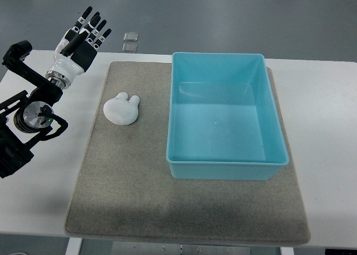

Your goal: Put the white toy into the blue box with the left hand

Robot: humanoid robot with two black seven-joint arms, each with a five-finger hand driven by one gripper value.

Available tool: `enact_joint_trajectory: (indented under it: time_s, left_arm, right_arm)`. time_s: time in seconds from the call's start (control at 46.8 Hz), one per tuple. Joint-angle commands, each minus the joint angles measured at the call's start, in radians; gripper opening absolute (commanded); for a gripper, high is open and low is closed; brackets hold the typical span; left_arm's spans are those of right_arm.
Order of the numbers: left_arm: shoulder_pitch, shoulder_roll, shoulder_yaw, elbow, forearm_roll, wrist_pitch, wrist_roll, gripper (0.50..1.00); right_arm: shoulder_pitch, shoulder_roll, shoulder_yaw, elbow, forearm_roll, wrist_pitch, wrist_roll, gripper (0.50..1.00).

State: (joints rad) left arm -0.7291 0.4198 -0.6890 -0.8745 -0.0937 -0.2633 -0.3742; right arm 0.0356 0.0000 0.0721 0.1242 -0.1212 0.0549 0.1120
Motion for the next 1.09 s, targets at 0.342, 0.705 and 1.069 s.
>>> enact_joint_trajectory:
  time_s: [0.342,0.705,1.069]
  left_arm:
    - [0.008,0.197,0.005,-0.087,0.370,-0.050,-0.015,0.988]
    - [0.050,0.358,0.058,-0.329,0.886,0.026,-0.012,0.977]
    - [0.051,0.432,0.066,-0.442,1.337,0.072,-0.011,0.979]
  right_arm:
    - [0.000,0.000,0.000,0.000,0.000,-0.001,0.000,0.936]
    - [0.000,0.000,0.000,0.000,0.000,0.000,0.000,0.936]
    - [0.001,0.000,0.000,0.000,0.000,0.000,0.000,0.936]
